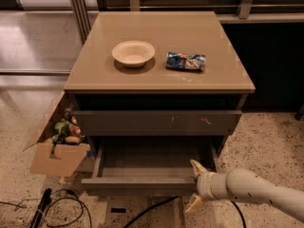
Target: Open middle drawer
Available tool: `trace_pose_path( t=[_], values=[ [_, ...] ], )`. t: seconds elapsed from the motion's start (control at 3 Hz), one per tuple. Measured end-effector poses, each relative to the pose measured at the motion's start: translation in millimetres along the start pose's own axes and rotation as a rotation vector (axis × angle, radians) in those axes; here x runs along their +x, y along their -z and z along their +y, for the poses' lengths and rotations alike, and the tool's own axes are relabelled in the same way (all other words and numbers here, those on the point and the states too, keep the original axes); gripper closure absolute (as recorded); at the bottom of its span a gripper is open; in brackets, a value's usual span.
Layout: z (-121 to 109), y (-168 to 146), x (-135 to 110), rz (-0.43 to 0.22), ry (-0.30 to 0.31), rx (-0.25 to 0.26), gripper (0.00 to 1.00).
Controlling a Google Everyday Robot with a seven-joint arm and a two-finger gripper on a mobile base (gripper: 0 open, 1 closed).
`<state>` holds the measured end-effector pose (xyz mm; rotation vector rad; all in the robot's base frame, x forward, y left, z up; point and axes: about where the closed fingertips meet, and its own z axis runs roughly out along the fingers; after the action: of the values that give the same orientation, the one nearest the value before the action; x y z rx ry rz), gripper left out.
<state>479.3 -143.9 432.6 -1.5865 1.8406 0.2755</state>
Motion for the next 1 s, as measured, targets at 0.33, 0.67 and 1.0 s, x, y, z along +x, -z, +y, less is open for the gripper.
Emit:
trace_pose_path(
  t=[0.33,0.67,1.0],
  values=[
    [1.7,-2.4,3.0,0.003,-0.005,-0.003,0.14],
    [1.8,-2.4,2.9,0.003,-0.005,-0.003,0.46],
    [1.8,-2.4,2.9,0.003,-0.005,-0.003,0.69]
  ],
)
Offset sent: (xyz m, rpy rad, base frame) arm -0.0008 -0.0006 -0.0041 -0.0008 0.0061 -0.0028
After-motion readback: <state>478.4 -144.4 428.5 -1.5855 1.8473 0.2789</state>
